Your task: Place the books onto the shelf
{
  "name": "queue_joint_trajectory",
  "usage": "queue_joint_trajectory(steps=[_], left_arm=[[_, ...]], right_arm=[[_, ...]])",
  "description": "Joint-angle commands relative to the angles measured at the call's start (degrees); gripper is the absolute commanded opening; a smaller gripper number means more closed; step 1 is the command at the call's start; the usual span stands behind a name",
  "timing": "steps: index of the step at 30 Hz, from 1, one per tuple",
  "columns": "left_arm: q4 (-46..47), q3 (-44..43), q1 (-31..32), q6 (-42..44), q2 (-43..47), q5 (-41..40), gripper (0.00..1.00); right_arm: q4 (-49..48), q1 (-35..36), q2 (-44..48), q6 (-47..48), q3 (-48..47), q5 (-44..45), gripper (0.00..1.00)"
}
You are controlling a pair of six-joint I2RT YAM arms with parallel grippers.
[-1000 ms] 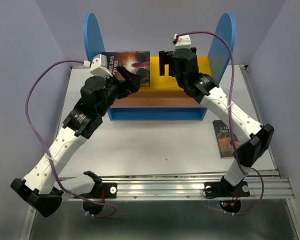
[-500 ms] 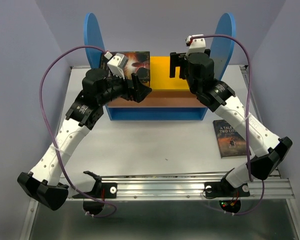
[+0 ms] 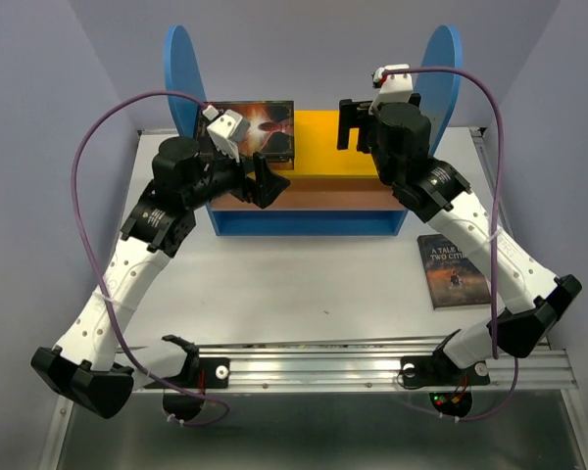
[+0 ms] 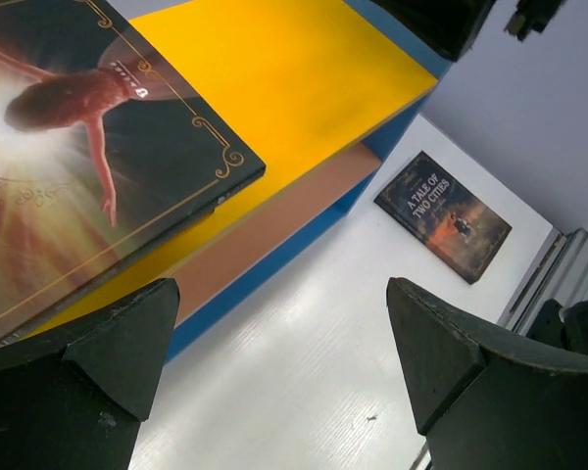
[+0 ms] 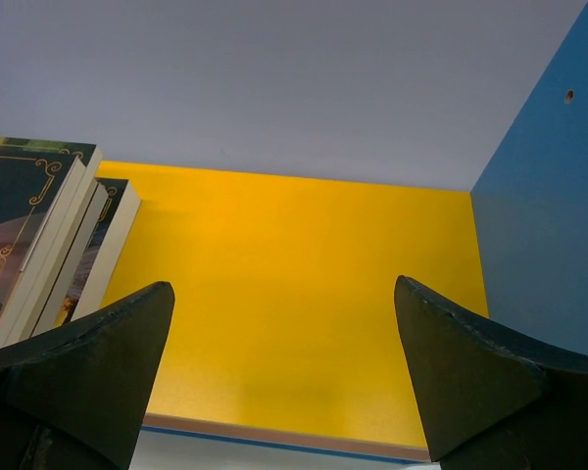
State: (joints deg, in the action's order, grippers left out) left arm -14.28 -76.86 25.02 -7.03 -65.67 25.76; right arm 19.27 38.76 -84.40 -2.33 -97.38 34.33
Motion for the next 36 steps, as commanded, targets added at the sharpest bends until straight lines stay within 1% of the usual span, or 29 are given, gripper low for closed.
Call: queue_joint_trajectory(steps=[1,2,8,13,17,28,36], left_arm=[[3.82,2.59,-0.32,3.6,2.92,3.77,0.99],[4.17,2.85,-0.41,4.3,2.65,4.99,0.99],[5.23,1.89,-2.25,6.32,0.81,6.58,0.99],[5.23,0.13,-6.72,6.76,-1.65,10.8,0.99],[4.09,-1.71,-8.84,6.76,-4.46,13.17,0.99],[4.79,-2.06,-11.3,6.76,-2.97,14.59,0.99],[3.47,-1.89,-12.97,6.76,-1.13,14.06,0.99]], right_arm=[[-2.57,0.52,0.91,0.92,-0.26,0.48,1.0],[-2.57,0.52,0.64,0.75,-0.26,0.22,1.0],[-2.57,0.52,0.2,0.75,-0.53,-0.49,1.0],[-2.57,0.52,0.29,1.01,-0.53,-0.14,1.0],[-2.57,0.52,0.73,0.92,-0.35,-0.31,1.0],[-2.83,0.52,0.73,0.83,0.35,-2.42,1.0],[-2.74,0.52,-3.22,1.54,-1.05,-6.63,1.0]])
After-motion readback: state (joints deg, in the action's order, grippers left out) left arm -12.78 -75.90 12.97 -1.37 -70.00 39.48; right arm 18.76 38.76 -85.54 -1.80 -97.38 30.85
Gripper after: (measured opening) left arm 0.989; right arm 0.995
